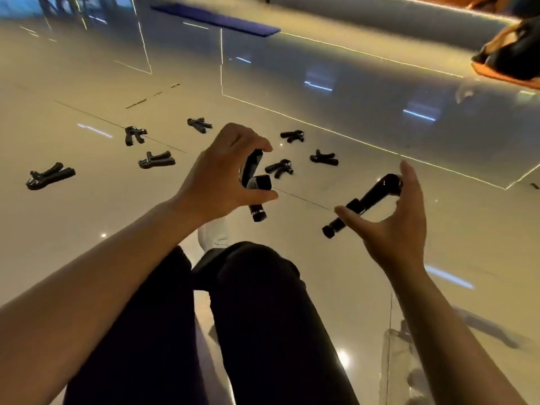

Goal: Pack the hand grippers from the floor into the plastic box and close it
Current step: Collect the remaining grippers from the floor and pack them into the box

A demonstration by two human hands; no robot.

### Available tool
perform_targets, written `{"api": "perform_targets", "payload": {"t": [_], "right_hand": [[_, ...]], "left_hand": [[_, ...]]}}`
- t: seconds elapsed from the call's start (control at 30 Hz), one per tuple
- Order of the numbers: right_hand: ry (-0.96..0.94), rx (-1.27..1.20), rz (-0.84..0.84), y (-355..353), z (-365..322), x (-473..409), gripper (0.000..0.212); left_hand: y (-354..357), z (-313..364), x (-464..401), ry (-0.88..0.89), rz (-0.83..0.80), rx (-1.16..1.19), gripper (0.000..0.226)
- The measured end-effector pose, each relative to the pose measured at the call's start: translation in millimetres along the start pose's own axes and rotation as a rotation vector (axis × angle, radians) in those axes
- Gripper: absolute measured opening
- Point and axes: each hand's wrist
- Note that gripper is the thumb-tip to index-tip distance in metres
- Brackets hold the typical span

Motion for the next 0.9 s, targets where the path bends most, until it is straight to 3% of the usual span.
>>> {"api": "perform_targets", "payload": {"t": [0.27, 0.5, 0.63, 0.9], "right_hand": [[0.124, 0.046, 0.145, -143.2, 56.5, 39.8, 0.115], [0.31, 0.058, 0.301, -217.0, 124.7, 79.2, 0.109], [0.455, 0.076, 0.335, -230.6, 155.1, 97.0, 0.108], [0.681, 0.101, 0.369, -224.2, 211.4, 123.5, 0.104]], "left_hand": [[47.0, 151.2, -54.2, 0.317, -0.093, 0.094, 0.065], [88.1, 239.2, -68.9, 0.516, -0.271, 0.184, 0.065], [125.1, 271.6, -67.0, 0.523, -0.355, 0.273, 0.065], [203.9, 299.3, -34.3, 0.377, -0.466, 0.537, 0.065]]}}
Point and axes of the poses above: each hand's wrist, its own x-axis away from the middle knuckle, its own y-axis out of the palm, z = x × y, and after that the axes turned 11 degrees about y, right-handed
